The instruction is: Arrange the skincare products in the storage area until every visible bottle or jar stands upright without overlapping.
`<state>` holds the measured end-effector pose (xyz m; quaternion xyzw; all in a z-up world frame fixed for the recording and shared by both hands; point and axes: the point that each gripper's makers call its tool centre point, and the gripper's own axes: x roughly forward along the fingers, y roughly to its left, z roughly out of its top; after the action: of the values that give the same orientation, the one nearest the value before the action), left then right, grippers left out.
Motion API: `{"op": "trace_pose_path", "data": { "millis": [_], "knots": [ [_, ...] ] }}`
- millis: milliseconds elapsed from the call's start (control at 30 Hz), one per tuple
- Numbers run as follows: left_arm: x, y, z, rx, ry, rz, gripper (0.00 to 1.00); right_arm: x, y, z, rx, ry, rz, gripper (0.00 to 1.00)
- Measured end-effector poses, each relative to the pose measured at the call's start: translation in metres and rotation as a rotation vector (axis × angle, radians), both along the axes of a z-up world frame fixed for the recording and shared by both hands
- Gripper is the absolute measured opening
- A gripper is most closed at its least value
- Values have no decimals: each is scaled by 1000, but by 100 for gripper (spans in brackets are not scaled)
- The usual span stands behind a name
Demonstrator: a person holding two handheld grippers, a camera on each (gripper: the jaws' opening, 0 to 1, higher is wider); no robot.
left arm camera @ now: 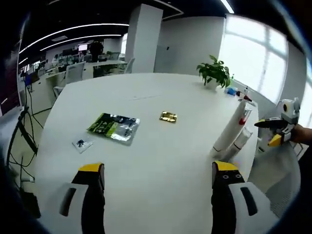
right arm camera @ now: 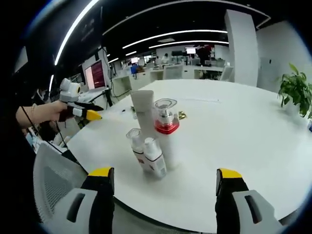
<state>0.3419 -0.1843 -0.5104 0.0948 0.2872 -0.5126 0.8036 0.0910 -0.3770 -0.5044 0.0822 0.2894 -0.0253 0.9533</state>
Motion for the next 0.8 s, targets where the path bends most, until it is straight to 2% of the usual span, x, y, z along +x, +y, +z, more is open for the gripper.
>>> {"op": "trace_pose_path", "data": {
  "millis": [167, 267, 367, 500, 533, 633, 800],
  "knots": [
    [20, -7, -16, 45, -17, -31, 79, 0, -1, -3, -8, 17, -4, 89],
    [29, -10, -18, 60, -21, -49, 76, -1, -2, -5, -9, 27, -5, 89],
    [50, -12, -28, 82, -24, -64, 75, -1, -3, -5, -9, 32, -11, 89],
    [67, -13, -30, 111, -30, -73, 74, -2, -4, -7, -8, 39, -20, 89],
    [65, -16, -29, 115, -28, -73, 73, -2, -4, -8, -9, 42, -21, 88],
    [79, -21, -35, 124, -17, -67, 72, -2, -5, -9, -10, 47, -25, 88],
    [91, -23, -43, 161, -29, -88, 69, -3, -8, -10, -12, 57, -36, 88]
  ]
}}
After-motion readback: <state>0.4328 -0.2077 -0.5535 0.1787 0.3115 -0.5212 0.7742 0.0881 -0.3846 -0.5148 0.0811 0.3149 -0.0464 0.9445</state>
